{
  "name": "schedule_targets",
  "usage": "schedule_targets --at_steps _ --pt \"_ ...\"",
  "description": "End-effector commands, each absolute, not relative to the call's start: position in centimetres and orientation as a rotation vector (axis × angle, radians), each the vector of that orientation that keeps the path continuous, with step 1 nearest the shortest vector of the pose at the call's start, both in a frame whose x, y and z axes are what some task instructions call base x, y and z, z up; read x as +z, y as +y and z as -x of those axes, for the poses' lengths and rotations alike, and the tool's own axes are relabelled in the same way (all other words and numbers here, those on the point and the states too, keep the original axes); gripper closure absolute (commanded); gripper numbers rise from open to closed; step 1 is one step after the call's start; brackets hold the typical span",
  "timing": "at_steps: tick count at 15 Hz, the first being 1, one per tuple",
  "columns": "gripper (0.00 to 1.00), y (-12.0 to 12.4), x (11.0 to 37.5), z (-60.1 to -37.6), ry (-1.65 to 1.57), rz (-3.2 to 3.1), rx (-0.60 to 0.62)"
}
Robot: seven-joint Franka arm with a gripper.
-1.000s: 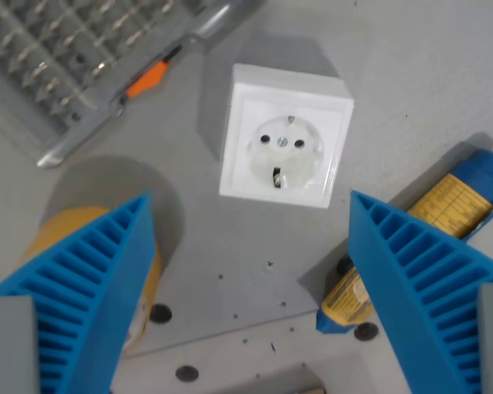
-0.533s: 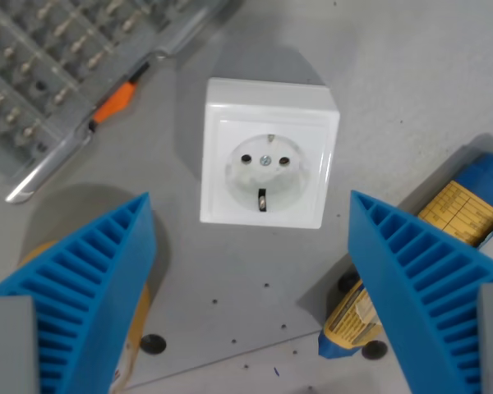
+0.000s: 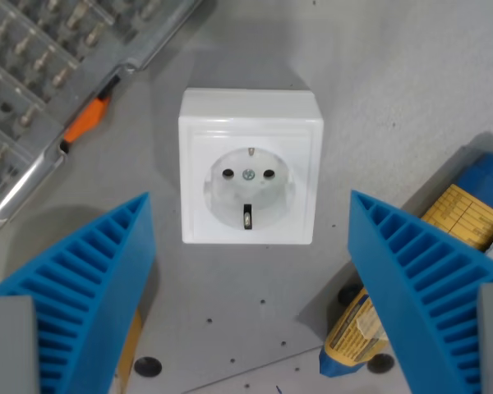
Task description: Move above the white socket
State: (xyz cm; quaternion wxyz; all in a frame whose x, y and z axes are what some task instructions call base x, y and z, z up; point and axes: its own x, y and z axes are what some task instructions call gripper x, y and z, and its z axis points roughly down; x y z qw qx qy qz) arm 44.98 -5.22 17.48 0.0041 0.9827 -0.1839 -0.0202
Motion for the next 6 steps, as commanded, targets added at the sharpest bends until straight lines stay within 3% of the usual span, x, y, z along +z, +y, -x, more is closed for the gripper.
schedule_targets --at_steps 1,6 --pt "0.0 -5.57 16.71 -44.51 -0.684 -3.084 0.087" --pt "0.0 -5.7 16.4 -44.42 -0.656 -3.094 0.09"
